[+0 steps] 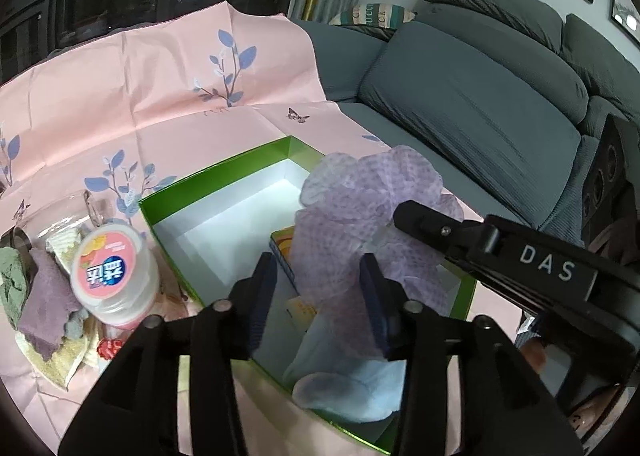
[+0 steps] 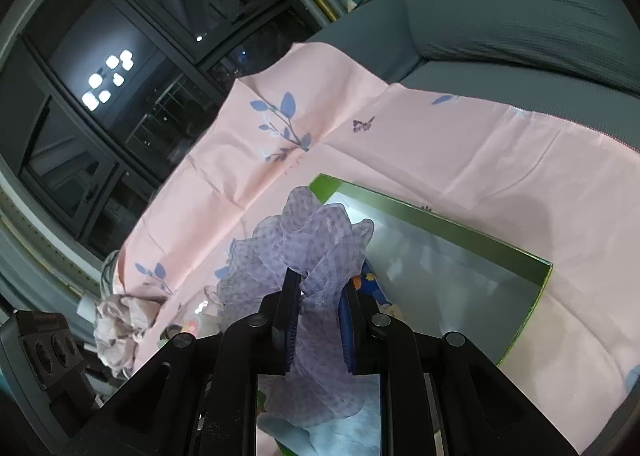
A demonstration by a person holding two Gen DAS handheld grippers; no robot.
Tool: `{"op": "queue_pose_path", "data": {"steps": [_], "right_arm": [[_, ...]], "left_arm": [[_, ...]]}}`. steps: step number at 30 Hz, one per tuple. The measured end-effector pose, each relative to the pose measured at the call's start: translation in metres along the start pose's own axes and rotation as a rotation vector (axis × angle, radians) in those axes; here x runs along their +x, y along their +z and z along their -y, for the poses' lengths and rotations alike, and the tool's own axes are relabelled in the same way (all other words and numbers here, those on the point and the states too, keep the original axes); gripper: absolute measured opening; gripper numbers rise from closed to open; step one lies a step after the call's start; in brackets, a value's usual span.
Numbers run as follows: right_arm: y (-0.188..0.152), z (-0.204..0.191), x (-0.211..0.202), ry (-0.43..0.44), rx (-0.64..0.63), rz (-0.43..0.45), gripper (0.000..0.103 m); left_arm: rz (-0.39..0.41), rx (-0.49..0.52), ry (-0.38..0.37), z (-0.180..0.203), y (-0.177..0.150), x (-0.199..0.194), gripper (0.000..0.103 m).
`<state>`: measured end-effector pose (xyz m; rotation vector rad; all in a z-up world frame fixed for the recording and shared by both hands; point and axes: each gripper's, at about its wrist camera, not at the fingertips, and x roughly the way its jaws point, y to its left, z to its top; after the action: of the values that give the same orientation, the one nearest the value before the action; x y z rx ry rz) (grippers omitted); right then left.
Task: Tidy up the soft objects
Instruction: 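Open the right gripper to drop the bath puff into the box, then move the right gripper back toward the red-white knit sock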
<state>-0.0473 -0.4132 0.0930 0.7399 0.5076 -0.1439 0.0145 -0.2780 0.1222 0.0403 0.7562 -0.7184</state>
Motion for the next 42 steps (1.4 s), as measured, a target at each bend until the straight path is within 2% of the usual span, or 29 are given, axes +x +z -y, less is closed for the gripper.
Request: {"op": "queue_pose_path", "data": {"steps": [3,6,7,8,9,11,15,19,22,24,26,36,42], "right_arm": [[0.000,0.000,-0.003,-0.010,-0.004,0.012,0.019],[0.001,-0.001,-0.003,-0.033,-0.008,0.018,0.021],[0.001,-0.002,-0.003,-0.039,-0.010,0.017,0.024],[0.001,-0.003,-0.004,-0.044,-0.015,0.016,0.035],[0.001,-0.004,-0.005,-0.047,-0.018,0.021,0.049],[0.000,-0.008,-0.009,-0.038,-0.031,0.041,0.059],[-0.002,-0.018,-0.016,-0.015,-0.071,0.066,0.074],[-0.004,-0.029,-0.019,0.003,-0.106,0.072,0.076],[-0.007,-0.037,-0.018,0.012,-0.125,0.068,0.084],[-0.009,-0.043,-0.017,0.023,-0.137,0.059,0.086],[-0.013,-0.050,-0.016,0.026,-0.159,0.049,0.087],[-0.038,-0.087,-0.004,-0.012,-0.290,0.006,0.092],[-0.056,-0.110,0.006,-0.016,-0.364,-0.030,0.093]], "left_arm": [[0.007,-0.010,-0.003,-0.003,0.000,-0.008,0.049],[0.021,-0.017,0.000,-0.006,-0.001,-0.016,0.060],[0.022,-0.019,0.000,-0.008,-0.001,-0.017,0.067],[0.024,-0.023,-0.001,-0.010,-0.002,-0.020,0.074],[0.028,-0.026,-0.001,-0.011,-0.003,-0.023,0.075],[0.036,-0.032,0.004,-0.015,-0.005,-0.029,0.078],[0.051,-0.049,0.021,-0.025,-0.011,-0.043,0.085],[0.064,-0.077,0.039,-0.039,-0.020,-0.060,0.088],[0.070,-0.093,0.063,-0.052,-0.027,-0.072,0.090],[0.080,-0.116,0.083,-0.062,-0.034,-0.082,0.093],[0.086,-0.148,0.102,-0.075,-0.042,-0.092,0.101],[0.083,-0.256,0.251,-0.135,-0.089,-0.134,0.101],[0.071,-0.370,0.333,-0.183,-0.126,-0.152,0.101]]}}
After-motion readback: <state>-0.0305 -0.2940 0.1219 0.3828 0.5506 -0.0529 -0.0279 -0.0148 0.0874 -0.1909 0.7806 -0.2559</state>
